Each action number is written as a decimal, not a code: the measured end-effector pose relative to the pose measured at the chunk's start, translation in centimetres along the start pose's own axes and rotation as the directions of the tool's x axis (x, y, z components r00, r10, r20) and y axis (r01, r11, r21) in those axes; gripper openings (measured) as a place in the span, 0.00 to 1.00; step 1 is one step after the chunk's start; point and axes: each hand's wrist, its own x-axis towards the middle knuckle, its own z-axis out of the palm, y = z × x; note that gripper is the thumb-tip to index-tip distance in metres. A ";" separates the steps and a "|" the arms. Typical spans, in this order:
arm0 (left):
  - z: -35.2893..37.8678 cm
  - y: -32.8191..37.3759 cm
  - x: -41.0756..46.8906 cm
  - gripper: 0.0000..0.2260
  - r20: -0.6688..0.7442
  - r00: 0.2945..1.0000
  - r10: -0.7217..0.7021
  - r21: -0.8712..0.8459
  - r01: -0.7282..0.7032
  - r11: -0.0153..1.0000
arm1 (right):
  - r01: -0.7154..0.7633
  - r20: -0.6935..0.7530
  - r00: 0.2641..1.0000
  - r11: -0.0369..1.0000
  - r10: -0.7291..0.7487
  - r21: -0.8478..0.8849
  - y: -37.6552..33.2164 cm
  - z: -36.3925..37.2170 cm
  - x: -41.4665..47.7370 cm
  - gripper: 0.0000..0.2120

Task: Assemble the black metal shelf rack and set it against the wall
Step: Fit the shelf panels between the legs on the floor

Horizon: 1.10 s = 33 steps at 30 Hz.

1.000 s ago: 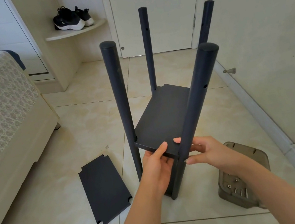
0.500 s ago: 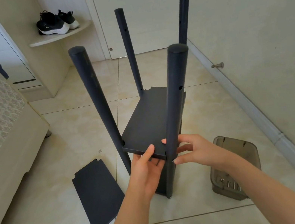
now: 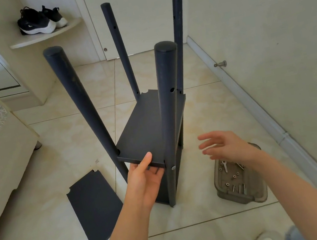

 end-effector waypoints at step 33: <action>0.9 -0.1 -0.7 0.30 -0.071 0.997 -0.004 0.116 0.013 0.993 | -0.410 -0.150 0.885 0.586 0.441 -0.699 22.8 0.4 8.7 0.13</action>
